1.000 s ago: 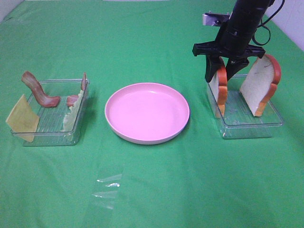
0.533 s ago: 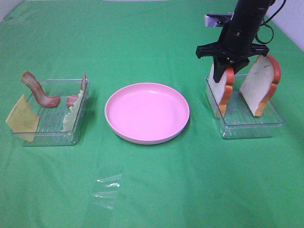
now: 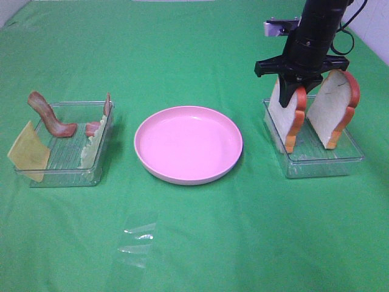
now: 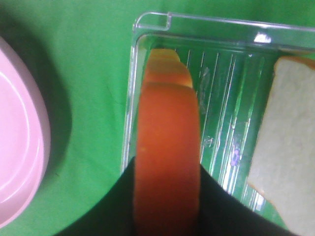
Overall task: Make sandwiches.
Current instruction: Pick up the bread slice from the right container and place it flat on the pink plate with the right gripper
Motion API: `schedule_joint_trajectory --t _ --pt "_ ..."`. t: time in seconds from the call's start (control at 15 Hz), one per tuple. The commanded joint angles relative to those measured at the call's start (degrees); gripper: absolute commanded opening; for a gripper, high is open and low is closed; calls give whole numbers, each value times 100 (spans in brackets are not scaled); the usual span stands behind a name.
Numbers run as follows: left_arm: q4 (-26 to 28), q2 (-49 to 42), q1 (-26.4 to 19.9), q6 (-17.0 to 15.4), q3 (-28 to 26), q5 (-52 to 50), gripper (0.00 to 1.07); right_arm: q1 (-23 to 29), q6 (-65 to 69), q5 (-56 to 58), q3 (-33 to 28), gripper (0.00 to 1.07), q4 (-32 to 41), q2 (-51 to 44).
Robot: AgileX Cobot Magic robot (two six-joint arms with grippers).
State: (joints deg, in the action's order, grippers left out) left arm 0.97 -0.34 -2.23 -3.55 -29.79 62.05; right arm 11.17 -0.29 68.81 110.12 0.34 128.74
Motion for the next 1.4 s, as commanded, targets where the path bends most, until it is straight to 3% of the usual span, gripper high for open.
schedule_joint_trajectory --t 0.07,0.53,0.67,0.8,1.0,1.4 --pt "46 -80 17 6 23 -57 102 0 -34 693 52 0 -34 -252" --pt "46 -80 17 6 23 -57 102 0 -11 779 11 0 235 -1375" --pt "46 -80 17 6 23 -57 102 0 -109 441 -355 0 900 -1673" --pt "46 -80 17 6 23 -57 102 0 -544 -378 -1083 0 2303 -1885" --pt "46 -80 17 6 23 -57 102 86 -1117 -1060 -1896 0 3684 -1856" --pt "40 -80 17 6 23 -57 102 940 -1175 -2366 -2126 0 4337 -848"
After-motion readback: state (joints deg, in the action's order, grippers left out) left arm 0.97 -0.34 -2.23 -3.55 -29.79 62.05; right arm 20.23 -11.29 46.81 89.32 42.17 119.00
